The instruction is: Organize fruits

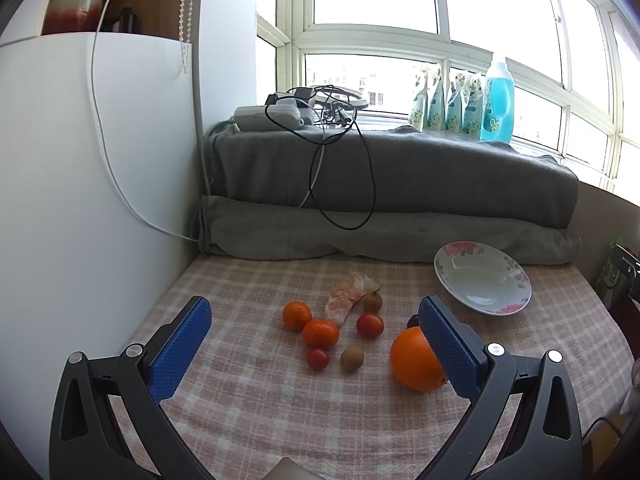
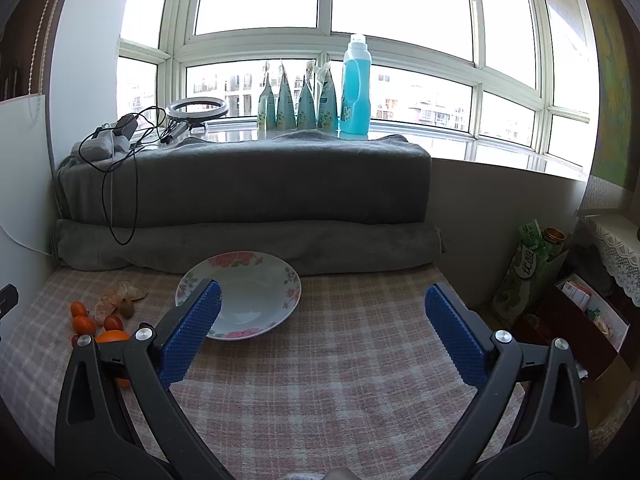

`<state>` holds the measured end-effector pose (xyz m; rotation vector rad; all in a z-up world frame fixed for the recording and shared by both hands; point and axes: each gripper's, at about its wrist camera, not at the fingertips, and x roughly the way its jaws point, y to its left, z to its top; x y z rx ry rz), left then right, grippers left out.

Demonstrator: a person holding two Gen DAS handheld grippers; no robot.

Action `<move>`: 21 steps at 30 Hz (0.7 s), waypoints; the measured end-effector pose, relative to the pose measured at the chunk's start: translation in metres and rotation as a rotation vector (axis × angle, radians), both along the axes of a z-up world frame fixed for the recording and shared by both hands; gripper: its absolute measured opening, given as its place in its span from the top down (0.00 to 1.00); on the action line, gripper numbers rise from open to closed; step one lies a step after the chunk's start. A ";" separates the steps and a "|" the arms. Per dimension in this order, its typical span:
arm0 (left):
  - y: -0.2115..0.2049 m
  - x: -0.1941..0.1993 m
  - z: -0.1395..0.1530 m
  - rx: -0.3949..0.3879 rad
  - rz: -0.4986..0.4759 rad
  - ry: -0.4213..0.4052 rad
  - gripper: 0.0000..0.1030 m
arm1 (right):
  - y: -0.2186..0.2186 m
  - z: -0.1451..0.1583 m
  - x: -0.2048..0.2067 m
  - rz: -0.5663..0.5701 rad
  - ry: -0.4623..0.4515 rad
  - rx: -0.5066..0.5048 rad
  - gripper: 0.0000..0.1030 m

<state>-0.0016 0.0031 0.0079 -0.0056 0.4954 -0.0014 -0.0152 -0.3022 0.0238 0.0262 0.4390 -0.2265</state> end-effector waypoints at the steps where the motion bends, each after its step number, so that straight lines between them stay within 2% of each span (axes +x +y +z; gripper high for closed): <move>1: 0.000 0.000 0.000 0.000 0.001 0.000 0.00 | 0.001 0.000 0.000 0.001 0.000 -0.002 0.00; 21: -0.001 0.000 0.001 -0.001 0.004 -0.001 0.00 | 0.005 0.000 0.001 0.004 0.008 0.011 0.00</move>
